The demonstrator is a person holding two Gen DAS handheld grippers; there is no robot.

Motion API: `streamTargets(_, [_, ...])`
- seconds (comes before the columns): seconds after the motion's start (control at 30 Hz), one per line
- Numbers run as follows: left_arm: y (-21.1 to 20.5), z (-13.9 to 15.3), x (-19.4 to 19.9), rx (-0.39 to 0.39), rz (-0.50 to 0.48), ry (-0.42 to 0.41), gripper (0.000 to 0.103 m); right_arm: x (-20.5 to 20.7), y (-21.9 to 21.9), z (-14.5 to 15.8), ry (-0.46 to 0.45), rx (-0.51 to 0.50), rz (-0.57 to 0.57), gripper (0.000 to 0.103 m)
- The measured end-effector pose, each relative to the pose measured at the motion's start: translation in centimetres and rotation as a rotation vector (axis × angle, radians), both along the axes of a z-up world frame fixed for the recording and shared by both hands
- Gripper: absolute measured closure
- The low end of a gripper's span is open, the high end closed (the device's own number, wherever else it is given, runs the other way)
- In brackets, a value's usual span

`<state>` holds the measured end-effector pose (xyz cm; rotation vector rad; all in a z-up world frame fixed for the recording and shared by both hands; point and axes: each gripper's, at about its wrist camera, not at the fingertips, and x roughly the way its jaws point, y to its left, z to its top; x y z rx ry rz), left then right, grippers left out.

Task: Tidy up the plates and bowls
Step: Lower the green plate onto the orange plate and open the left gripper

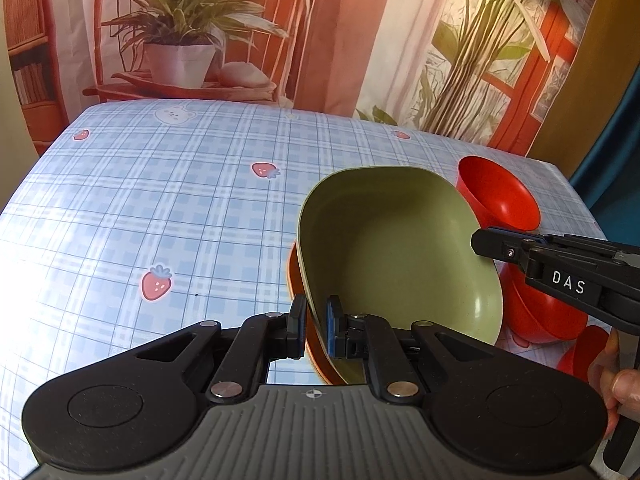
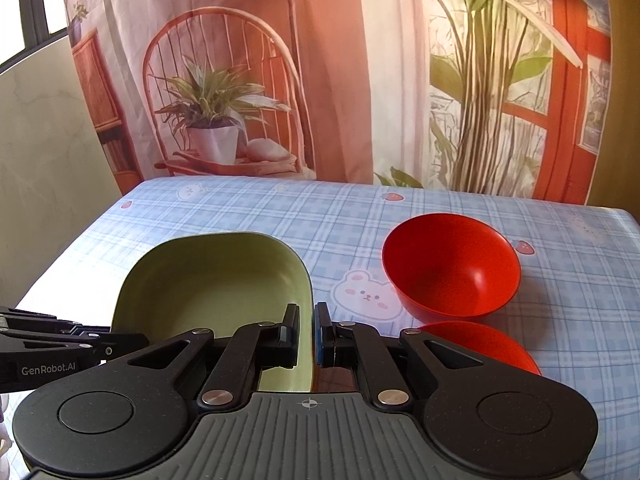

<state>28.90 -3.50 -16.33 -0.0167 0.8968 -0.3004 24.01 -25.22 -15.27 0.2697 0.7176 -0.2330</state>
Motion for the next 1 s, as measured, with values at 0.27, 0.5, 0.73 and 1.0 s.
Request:
streamTargets(0.27, [-0.5, 0.2, -0.1, 0.047, -0.025, -0.021, 0.092, 0.2, 0.2, -1.2, 0.030, -0.013, 0.005, 0.096])
streamTargets(0.5, [-0.4, 0.2, -0.2, 0.046, -0.035, -0.014, 0.072, 0.3, 0.3, -1.3, 0.042, -0.030, 0.014, 0.096])
streamTargets(0.73, [-0.2, 0.3, -0.5, 0.044, -0.022, -0.024, 0.071, 0.1, 0.4, -1.5, 0.050, -0.034, 0.013, 0.097])
streamTargets(1.0, [0.8, 1.1, -1.7, 0.020, 0.001, -0.069, 0.089, -0.1, 0.7, -1.4, 0.050, -0.045, 0.019, 0.096])
